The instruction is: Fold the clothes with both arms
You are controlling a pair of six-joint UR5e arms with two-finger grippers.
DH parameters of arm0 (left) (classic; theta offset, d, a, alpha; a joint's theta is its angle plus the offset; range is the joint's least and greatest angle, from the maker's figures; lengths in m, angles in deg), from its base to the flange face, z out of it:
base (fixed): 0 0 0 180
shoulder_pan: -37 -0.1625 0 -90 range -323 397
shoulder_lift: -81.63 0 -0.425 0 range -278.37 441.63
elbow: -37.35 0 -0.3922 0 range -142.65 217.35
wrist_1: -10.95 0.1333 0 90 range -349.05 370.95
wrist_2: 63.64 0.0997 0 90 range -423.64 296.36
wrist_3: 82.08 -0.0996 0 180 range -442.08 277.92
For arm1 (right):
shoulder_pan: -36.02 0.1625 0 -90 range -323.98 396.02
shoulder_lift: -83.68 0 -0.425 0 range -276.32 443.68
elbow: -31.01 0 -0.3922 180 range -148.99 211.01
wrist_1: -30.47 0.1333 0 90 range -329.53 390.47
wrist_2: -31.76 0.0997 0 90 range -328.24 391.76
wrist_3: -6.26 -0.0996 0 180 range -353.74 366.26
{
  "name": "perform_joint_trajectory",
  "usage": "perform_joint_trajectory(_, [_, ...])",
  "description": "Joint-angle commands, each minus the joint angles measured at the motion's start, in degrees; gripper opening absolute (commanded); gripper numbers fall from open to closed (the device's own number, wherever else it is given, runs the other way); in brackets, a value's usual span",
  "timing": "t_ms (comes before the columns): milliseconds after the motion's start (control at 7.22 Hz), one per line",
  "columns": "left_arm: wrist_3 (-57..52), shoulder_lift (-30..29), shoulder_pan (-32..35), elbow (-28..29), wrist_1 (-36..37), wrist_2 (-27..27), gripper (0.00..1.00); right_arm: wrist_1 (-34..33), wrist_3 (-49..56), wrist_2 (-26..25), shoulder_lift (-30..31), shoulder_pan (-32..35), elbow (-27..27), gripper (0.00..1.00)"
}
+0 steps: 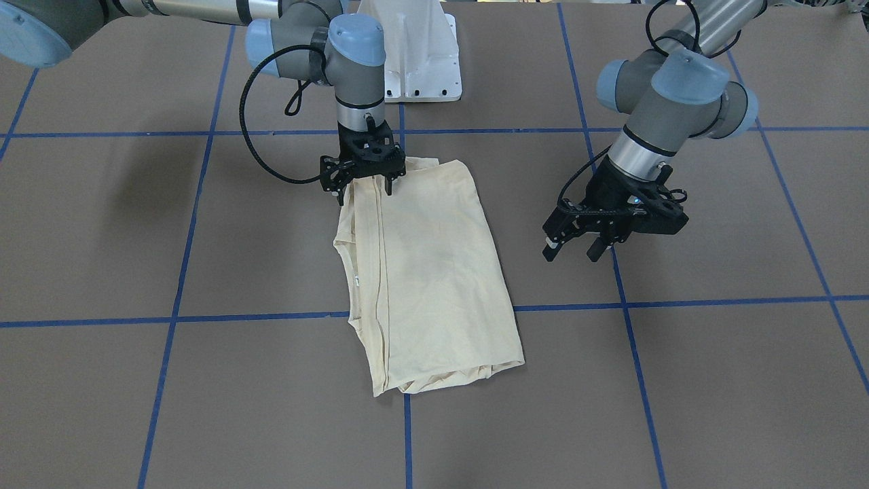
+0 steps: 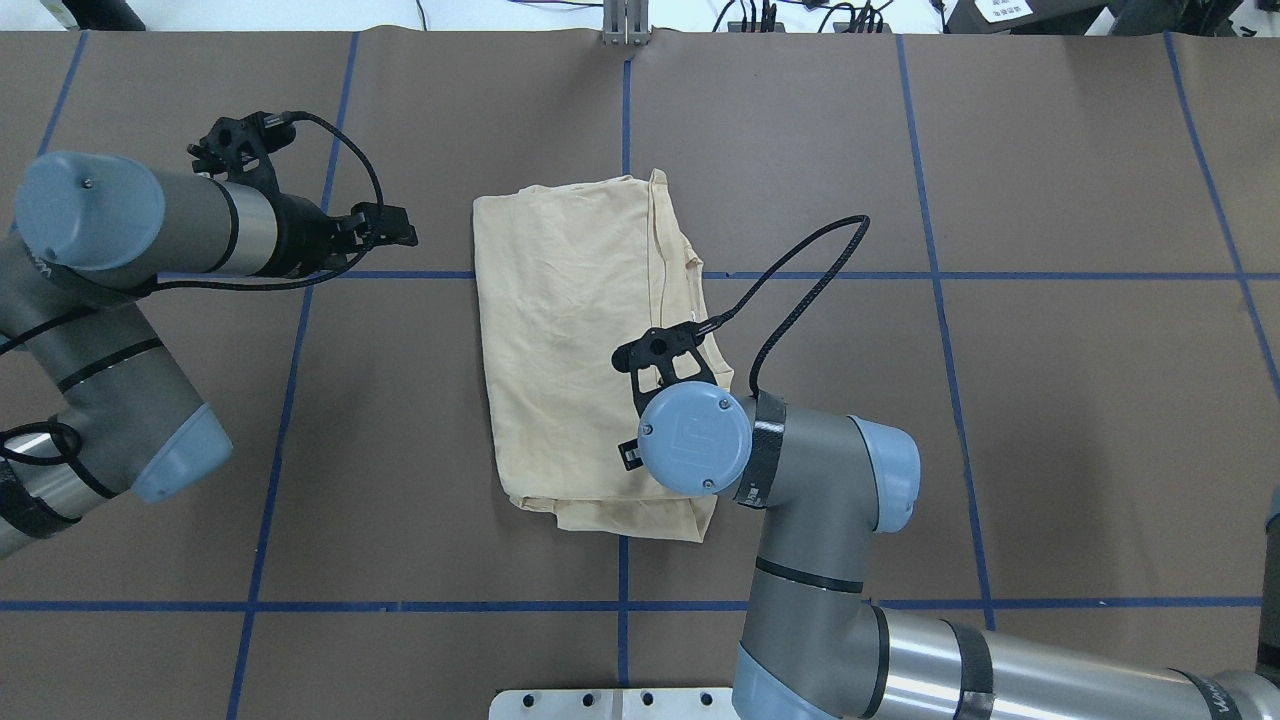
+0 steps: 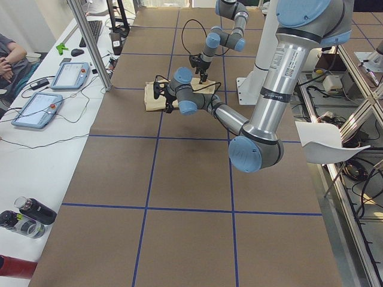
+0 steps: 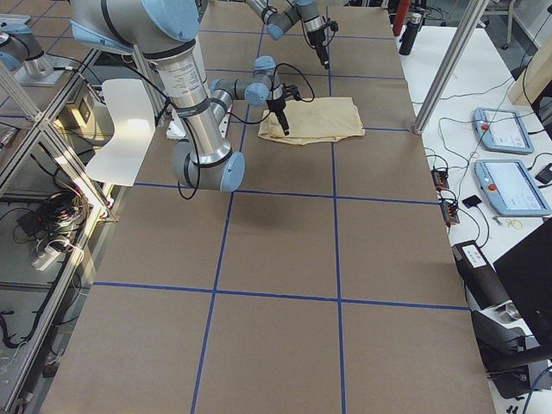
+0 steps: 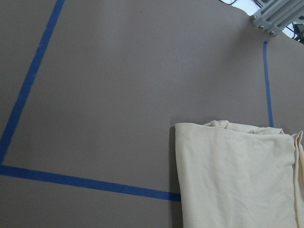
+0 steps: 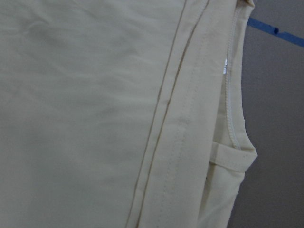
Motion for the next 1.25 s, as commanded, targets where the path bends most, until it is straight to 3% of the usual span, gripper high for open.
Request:
perform_joint_trajectory(0, [0.4,0.0,-0.2,0.1,0.0,0.0,1.00,-1.9,2.6,0.5,-0.1,-0.2,0.1,1.00])
perform_joint_trajectory(554, [0.6,-0.1,-0.3,0.3,0.0,0.0,1.00,-2.2,2.7,1.3,0.0,-0.8,0.4,1.00])
perform_joint_trajectory(1108, [0.8,-0.5,-0.5,0.6,0.0,0.0,1.00,-4.0,3.5,6.3,0.8,2.5,0.3,1.00])
